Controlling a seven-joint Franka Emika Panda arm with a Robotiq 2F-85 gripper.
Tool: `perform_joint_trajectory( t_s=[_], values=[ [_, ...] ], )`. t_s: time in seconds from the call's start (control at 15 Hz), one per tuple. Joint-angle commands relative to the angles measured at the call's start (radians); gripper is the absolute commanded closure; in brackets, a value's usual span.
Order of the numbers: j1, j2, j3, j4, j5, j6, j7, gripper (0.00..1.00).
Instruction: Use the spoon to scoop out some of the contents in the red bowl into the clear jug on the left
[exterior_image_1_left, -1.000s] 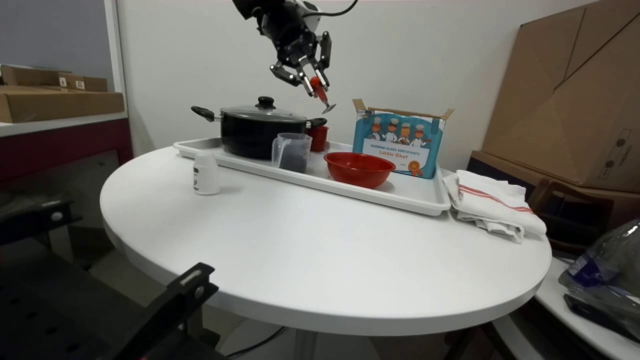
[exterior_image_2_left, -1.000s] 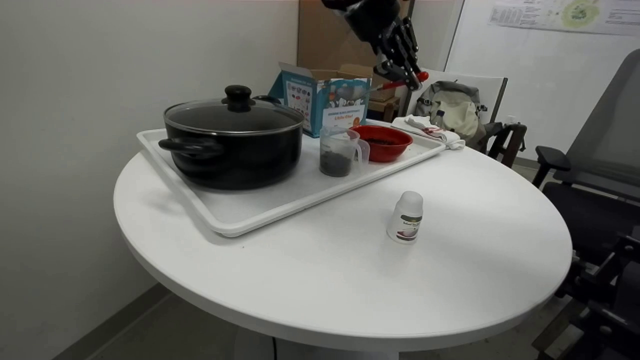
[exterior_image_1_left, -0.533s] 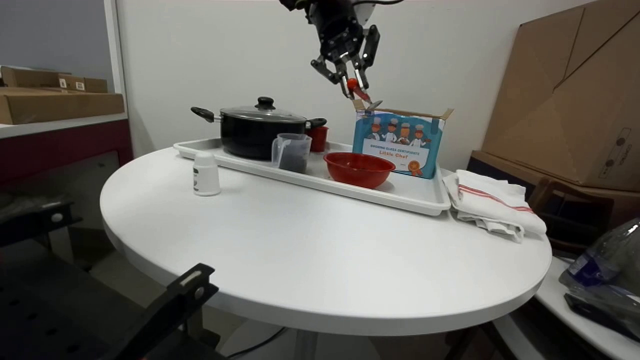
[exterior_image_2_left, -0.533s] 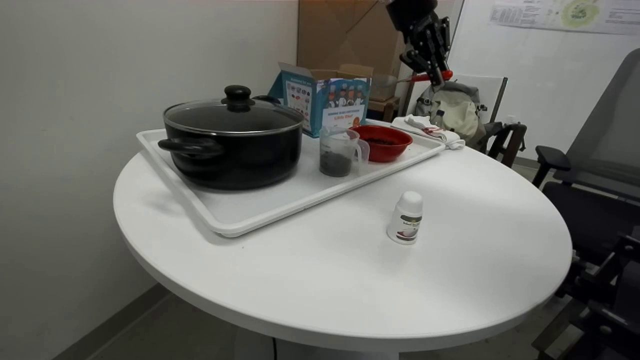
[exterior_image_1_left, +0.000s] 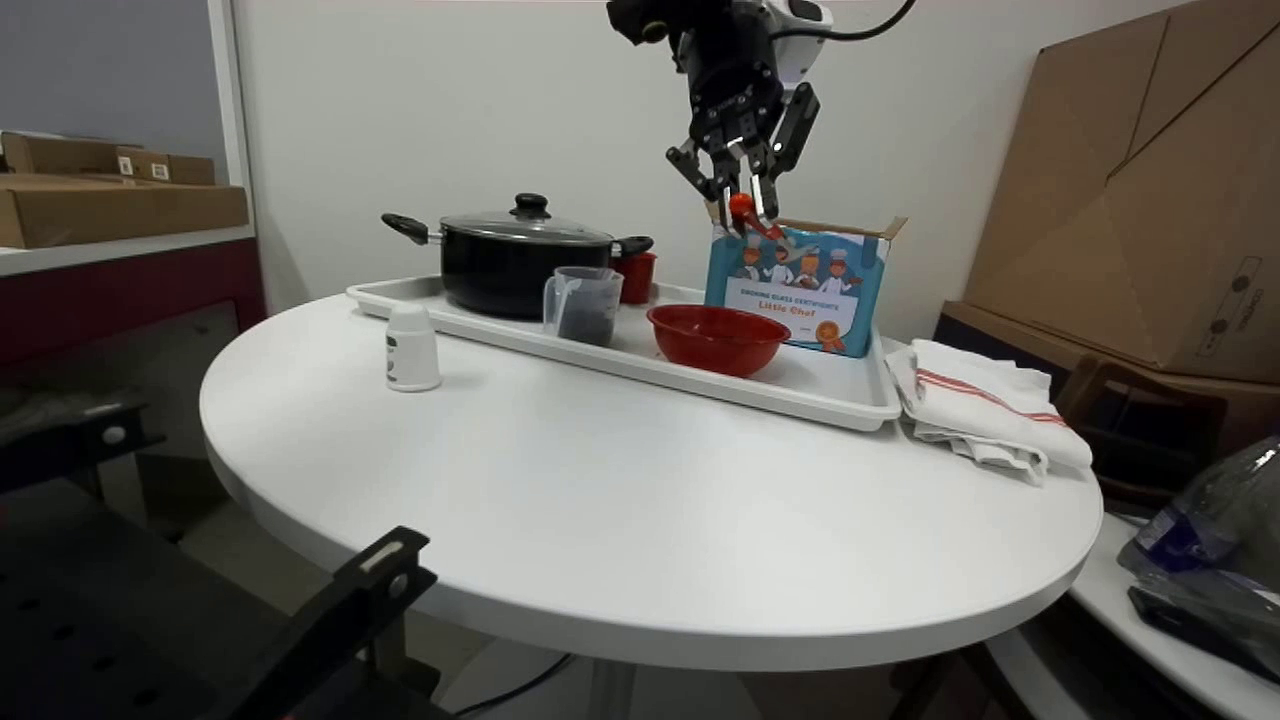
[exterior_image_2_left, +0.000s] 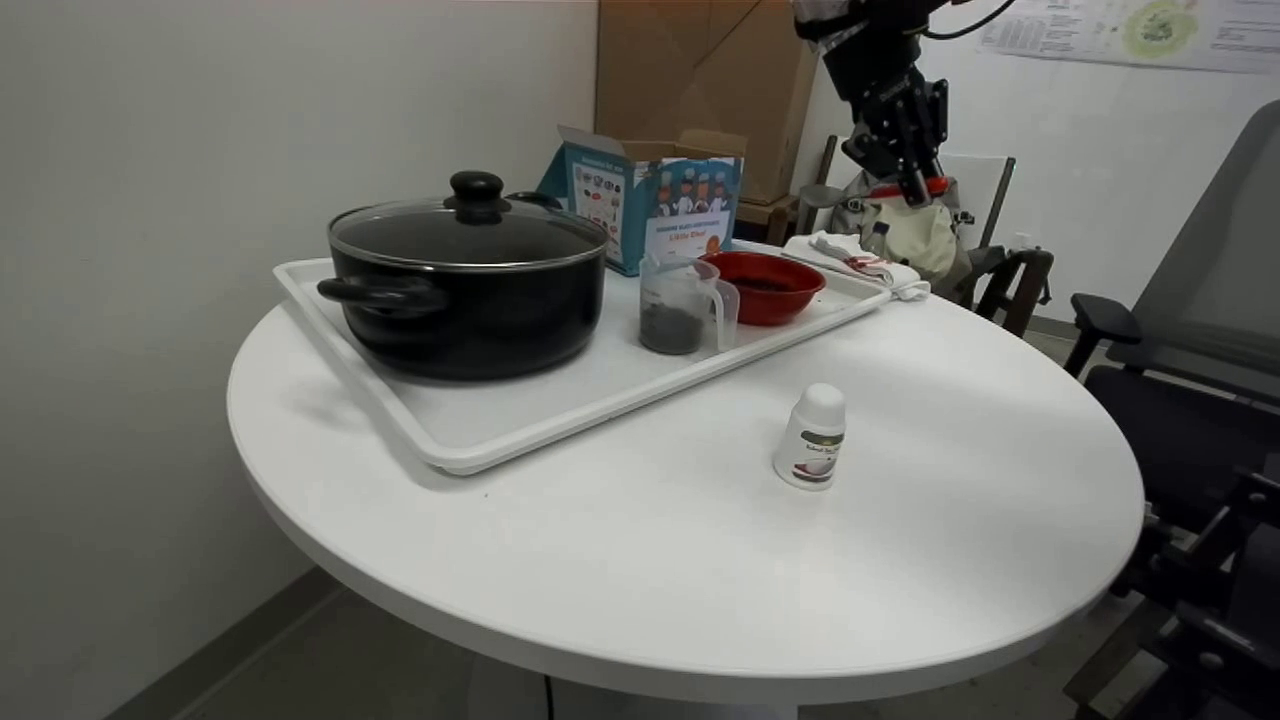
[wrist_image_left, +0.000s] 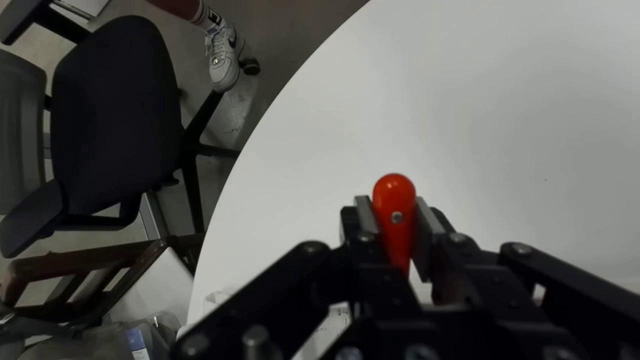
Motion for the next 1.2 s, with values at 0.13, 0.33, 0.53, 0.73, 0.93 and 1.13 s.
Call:
perform_joint_trajectory(
  t_s=[0.13, 0.33, 0.53, 0.73, 0.93, 1.13],
  values=[
    [0.006, 0.051, 0.004, 0.038, 0.068, -0.021, -0.052, 0.90],
    [0.001, 0.092, 0.011, 0.081, 0.098, -0.031, -0.102, 0.90],
    [-0.018, 0.155, 0.018, 0.170, 0.166, -0.065, -0.174, 0.90],
    [-0.036, 0.240, 0.017, 0.301, 0.231, -0.143, -0.237, 0.90],
    [-0.053, 0.336, 0.013, 0.440, 0.270, -0.230, -0.267, 0.90],
    [-0.070, 0.433, 0.013, 0.579, 0.295, -0.310, -0.289, 0.90]
  ],
)
